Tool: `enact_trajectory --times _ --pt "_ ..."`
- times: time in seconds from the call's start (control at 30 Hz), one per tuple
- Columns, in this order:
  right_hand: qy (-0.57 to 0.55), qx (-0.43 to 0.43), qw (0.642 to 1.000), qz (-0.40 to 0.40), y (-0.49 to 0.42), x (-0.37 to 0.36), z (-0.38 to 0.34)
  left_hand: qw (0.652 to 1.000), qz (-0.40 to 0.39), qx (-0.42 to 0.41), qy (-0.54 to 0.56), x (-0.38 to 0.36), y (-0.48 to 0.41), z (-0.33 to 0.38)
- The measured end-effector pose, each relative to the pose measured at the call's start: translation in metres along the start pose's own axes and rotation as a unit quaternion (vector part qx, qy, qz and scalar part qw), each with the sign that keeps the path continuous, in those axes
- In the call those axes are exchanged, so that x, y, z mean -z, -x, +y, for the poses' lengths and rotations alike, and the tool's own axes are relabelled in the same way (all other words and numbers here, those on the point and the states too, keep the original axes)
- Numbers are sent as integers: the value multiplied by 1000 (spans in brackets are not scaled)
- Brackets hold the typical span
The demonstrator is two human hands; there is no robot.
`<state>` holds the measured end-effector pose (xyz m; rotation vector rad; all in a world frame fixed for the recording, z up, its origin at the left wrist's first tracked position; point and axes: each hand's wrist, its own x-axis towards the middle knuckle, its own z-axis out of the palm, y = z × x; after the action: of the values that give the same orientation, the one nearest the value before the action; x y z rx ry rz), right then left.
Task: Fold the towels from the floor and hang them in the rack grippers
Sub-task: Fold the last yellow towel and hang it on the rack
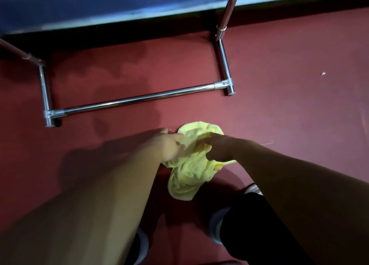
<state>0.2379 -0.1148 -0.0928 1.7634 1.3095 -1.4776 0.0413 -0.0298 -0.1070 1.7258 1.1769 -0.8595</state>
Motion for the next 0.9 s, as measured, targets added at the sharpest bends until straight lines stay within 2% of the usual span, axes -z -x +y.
enact_trajectory --times 0.2,0.3,0.37,0.43,0.53,0.67,0.73,0.9 --pt "-64 -1 998 -26 -7 -6 5 1000 -4 -12 10 -1 -14 -12" --pt "-184 10 983 -6 -1 -2 -2 998 -26 -24 55 -4 -13 -9" --pt "-318 35 947 31 -2 1 -5 997 -30 -12 74 -5 -14 -4" --pt "-462 58 884 54 -3 5 -10 998 -29 -13 59 -6 -14 2" --pt "-596 92 797 27 -8 11 -12 996 -16 -20 89 -3 -15 9" --pt "-637 127 760 -6 -7 18 -12 991 -10 -27 134 4 -11 12" --pt "-617 122 777 5 -7 18 -12 984 -1 -30 178 5 -14 8" --pt "-467 44 882 46 -3 21 -14 941 38 -2 336 16 -13 7"
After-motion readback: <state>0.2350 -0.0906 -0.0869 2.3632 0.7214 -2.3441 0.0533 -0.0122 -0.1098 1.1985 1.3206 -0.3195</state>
